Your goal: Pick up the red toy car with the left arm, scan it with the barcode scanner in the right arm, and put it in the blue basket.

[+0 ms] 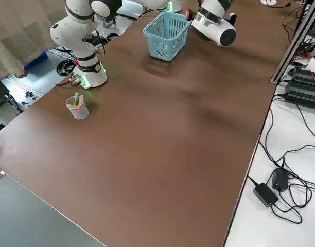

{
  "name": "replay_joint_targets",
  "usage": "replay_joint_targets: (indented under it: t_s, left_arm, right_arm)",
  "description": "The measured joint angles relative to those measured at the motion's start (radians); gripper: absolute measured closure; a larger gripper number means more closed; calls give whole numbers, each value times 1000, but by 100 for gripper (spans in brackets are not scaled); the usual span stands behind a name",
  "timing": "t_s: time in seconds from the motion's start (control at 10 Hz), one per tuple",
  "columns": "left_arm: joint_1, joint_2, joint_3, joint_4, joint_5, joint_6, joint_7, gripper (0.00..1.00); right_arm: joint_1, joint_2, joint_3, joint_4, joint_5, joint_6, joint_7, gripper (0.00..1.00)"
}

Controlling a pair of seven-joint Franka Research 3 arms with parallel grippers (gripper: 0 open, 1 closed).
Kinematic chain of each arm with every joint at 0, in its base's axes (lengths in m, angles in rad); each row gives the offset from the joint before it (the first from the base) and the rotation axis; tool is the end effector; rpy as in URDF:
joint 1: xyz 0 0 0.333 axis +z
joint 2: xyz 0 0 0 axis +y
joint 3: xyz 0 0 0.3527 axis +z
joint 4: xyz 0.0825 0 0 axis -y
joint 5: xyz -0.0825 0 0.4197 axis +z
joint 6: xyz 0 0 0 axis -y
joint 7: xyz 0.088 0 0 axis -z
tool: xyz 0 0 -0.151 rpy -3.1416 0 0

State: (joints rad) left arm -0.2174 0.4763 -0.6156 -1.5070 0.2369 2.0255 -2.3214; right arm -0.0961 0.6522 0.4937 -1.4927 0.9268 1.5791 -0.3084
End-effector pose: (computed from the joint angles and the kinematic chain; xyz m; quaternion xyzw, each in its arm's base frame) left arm 0.5621 -0.4878 0.4197 0.7406 0.6684 -0.0229 0.0655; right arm 0.6357 0.3262 0.3577 -0.7815 -0.1631 0.2380 0.5532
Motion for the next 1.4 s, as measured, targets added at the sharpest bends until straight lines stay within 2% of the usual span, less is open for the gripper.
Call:
replay_joint_targets:
  t_s: [0.3,0.7,1.2,1.4]
  left_arm:
    - [0,0,0,9,-1,0,0,56]
    - [0,0,0,10,-1,0,0,56]
    - [0,0,0,12,-1,-1,0,56]
    - [6,-6,-16,13,-1,-33,0,56]
  right_arm:
    - [0,0,0,-2,-48,22,-2,63]
    - [-1,0,0,-6,-49,20,-10,63]
    - [-24,0,0,-6,-48,-47,-19,63]
    - [-24,-1,0,-1,-48,-38,-7,63]
